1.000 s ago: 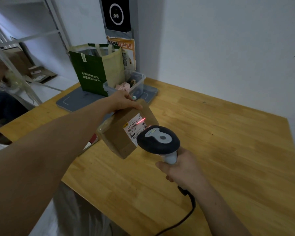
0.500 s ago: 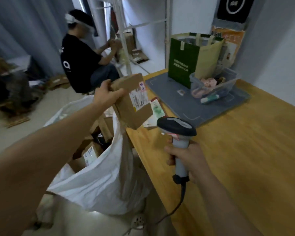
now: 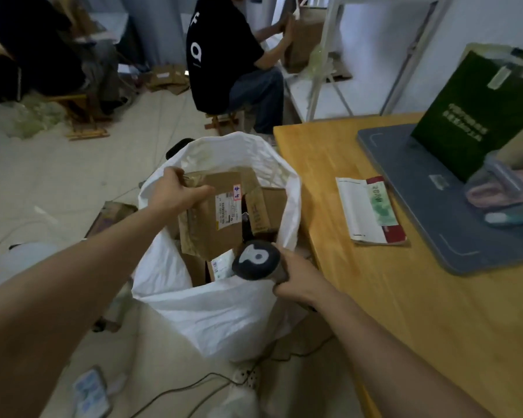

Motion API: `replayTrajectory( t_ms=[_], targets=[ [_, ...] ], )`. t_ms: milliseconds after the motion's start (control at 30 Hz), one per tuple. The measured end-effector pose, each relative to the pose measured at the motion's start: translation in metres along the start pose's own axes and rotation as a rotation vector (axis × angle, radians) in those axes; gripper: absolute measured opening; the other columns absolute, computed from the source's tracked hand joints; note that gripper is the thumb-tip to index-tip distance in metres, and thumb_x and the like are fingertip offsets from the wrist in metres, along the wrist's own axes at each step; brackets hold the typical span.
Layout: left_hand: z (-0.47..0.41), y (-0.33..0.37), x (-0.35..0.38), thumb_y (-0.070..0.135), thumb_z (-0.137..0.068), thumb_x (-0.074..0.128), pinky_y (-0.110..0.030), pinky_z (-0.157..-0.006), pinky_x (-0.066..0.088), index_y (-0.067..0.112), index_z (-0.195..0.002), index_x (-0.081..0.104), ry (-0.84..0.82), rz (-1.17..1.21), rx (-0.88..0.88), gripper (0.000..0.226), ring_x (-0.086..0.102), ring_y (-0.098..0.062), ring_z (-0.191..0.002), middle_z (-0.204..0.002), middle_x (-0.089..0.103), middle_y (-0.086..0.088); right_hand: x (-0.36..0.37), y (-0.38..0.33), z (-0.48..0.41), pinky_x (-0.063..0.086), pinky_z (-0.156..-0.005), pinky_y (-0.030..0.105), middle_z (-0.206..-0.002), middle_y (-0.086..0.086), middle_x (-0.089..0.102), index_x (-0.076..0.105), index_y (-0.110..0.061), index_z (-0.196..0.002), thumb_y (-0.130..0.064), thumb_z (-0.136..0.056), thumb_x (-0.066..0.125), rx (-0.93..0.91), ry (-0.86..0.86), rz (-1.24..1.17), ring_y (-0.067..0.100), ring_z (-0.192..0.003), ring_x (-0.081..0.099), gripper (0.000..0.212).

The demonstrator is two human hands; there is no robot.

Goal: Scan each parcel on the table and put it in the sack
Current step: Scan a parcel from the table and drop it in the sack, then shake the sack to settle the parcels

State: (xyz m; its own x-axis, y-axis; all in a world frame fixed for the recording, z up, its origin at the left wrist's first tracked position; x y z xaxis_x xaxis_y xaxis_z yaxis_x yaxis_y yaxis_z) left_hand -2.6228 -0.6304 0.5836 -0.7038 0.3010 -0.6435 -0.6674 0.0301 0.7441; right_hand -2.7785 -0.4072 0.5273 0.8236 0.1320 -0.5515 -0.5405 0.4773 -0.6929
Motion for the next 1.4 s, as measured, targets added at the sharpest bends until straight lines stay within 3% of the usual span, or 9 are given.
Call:
replayTrajectory(
  t_ms=[167, 333, 567, 667, 767, 867, 1133, 1267, 1400],
  targets=[
    [-0.031, -0.037, -0.004, 0.047, -0.073, 0.078, -0.031, -0.079, 0.049, 0.013, -0.134, 0.042, -0.006, 0.022, -0.048, 0.079, 0.056, -0.018, -0.101, -0.113, 0.056, -0.002, 0.051, 0.004, -0.066, 0.046, -0.096, 0.032, -0.161, -0.002, -0.002, 0.034, -0.02, -0.146, -0.01, -0.086, 0.061, -0.008, -0.205, 0.497, 0.025, -0.124, 0.05, 0.067],
    [-0.043, -0.053, 0.006, 0.044, -0.072, 0.081, -0.04, -0.084, 0.056, 0.011, -0.132, 0.043, -0.075, 0.056, -0.059, 0.078, 0.061, -0.021, -0.096, -0.103, 0.057, -0.002, 0.063, 0.022, -0.063, 0.048, -0.097, 0.036, -0.124, 0.01, 0.057, 0.052, -0.017, -0.128, -0.013, -0.087, 0.061, 0.114, -0.162, 0.521, 0.028, -0.115, 0.055, 0.042],
    [-0.031, -0.041, 0.046, 0.043, -0.069, 0.083, -0.037, -0.089, 0.053, 0.016, -0.131, 0.043, -0.362, -0.002, -0.013, 0.078, 0.057, -0.02, -0.104, -0.112, 0.055, 0.0, 0.024, 0.005, 0.024, 0.05, -0.071, 0.024, -0.087, -0.015, 0.069, 0.064, -0.03, -0.088, -0.023, -0.075, 0.071, -0.049, 0.105, 0.204, 0.004, -0.084, 0.063, 0.016],
    [-0.016, -0.026, 0.067, 0.049, -0.066, 0.083, -0.036, -0.088, 0.051, 0.018, -0.13, 0.047, -0.485, -0.158, 0.047, 0.08, 0.055, -0.019, -0.103, -0.114, 0.054, -0.001, 0.006, 0.015, 0.051, 0.045, -0.061, 0.011, -0.065, -0.026, 0.063, 0.06, -0.037, -0.073, -0.011, -0.072, 0.075, -0.002, 0.192, 0.083, -0.007, -0.074, 0.06, 0.03],
    [0.007, -0.021, 0.1, 0.053, -0.068, 0.08, -0.031, -0.085, 0.049, 0.018, -0.129, 0.049, -0.656, -0.313, 0.07, 0.077, 0.055, -0.018, -0.103, -0.114, 0.054, 0.001, 0.002, 0.019, 0.06, 0.053, -0.061, 0.031, -0.071, -0.002, 0.07, 0.069, -0.01, -0.076, -0.016, -0.065, 0.069, -0.003, 0.31, 0.007, 0.011, -0.072, 0.064, 0.013],
    [0.029, -0.027, 0.133, 0.059, -0.079, 0.068, -0.04, -0.102, 0.044, 0.022, -0.143, 0.038, -0.737, -0.522, 0.12, 0.08, 0.048, -0.027, -0.124, -0.14, 0.047, -0.009, 0.007, 0.018, 0.054, 0.053, -0.069, 0.039, -0.074, 0.001, 0.068, 0.065, -0.015, -0.075, -0.006, -0.074, 0.069, 0.028, 0.253, -0.029, 0.02, -0.074, 0.064, 0.01],
    [-0.005, -0.071, 0.047, 0.04, -0.089, 0.063, -0.056, -0.118, -0.003, 0.006, -0.153, 0.003, 0.03, -0.722, -0.14, 0.094, -0.011, -0.042, -0.146, -0.157, -0.008, -0.029, -0.01, 0.033, 0.048, 0.057, -0.082, 0.041, -0.089, 0.007, 0.071, 0.069, -0.014, -0.09, -0.001, -0.07, 0.074, 0.232, 0.211, -0.291, 0.017, -0.087, 0.066, 0.025],
    [-0.016, -0.121, 0.028, 0.036, -0.083, 0.074, -0.05, -0.114, 0.023, 0.001, -0.15, -0.016, -0.042, -0.395, -0.532, 0.117, 0.017, -0.045, -0.143, -0.156, 0.005, -0.031, -0.049, 0.025, 0.019, 0.053, -0.074, 0.036, -0.089, 0.0, 0.065, 0.062, -0.013, -0.093, -0.008, -0.07, 0.076, 0.321, 0.336, -0.231, 0.02, -0.088, 0.061, 0.027],
    [-0.027, -0.138, 0.029, 0.02, -0.088, 0.07, -0.046, -0.108, 0.034, 0.003, -0.149, -0.019, -0.028, -0.101, -0.649, 0.11, 0.037, -0.043, -0.134, -0.154, 0.024, -0.025, -0.094, 0.028, -0.046, 0.051, -0.088, 0.043, -0.122, 0.009, 0.058, 0.059, -0.008, -0.116, -0.029, -0.06, 0.079, 0.309, 0.52, -0.11, 0.028, -0.106, 0.057, 0.062]
  ],
)
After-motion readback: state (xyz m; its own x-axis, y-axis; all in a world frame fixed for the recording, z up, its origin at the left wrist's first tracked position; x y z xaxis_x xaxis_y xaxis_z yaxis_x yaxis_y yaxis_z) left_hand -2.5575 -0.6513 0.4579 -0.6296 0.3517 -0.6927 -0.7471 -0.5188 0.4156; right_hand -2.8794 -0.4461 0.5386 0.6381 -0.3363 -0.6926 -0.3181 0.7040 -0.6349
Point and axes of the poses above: each hand's wrist, its own z-axis away from the middle knuckle, its own x-axis out of the palm, y = z × x, the point moved 7 cm from there along -z, towards the middle knuckle
